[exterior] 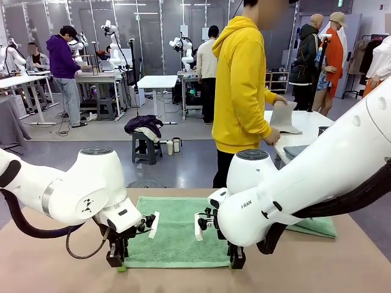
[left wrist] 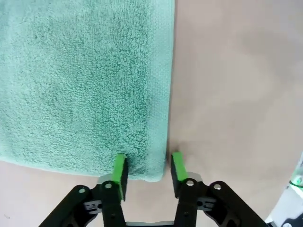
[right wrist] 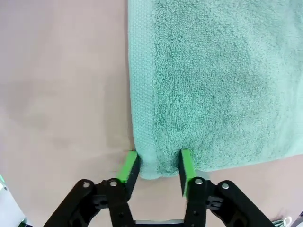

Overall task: Fold the towels and place them in the basket.
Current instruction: When a person lays out a Towel with hook on the table, fold it in half twice.

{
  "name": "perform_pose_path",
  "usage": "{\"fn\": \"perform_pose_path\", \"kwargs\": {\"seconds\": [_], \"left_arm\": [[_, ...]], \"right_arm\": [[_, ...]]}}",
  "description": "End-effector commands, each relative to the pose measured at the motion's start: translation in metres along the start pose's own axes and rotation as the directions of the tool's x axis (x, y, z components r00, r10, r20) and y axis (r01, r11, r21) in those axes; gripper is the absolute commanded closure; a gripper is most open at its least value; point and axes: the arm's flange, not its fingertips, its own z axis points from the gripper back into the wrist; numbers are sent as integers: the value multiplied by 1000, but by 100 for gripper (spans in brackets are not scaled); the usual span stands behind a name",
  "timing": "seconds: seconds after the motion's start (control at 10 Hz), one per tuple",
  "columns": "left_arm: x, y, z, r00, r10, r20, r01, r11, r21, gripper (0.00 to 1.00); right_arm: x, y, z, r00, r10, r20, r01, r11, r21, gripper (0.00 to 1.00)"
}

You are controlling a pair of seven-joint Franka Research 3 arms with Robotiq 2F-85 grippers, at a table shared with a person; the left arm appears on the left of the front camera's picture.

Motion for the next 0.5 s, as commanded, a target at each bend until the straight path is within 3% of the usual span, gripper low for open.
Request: {"fn": "perform_pose_path", "kwargs": {"seconds": [0.0,0.1,0.4], "left_arm": [[4,1,-5,1000,2,-24,-2,1000,-2,94],[3,2,-4,1000,5,-17,-5,1000,0,100],[5,1,0,1000,-13,3,13,1000,-22,100]], "right_arm": [[3,0,-4,1000,-26,-15,27,999,25,98],[3,0,-3,999,-28,-22,29,999,34,100],[3,1,3,999,-30,-14,30,999,31,100]]}}
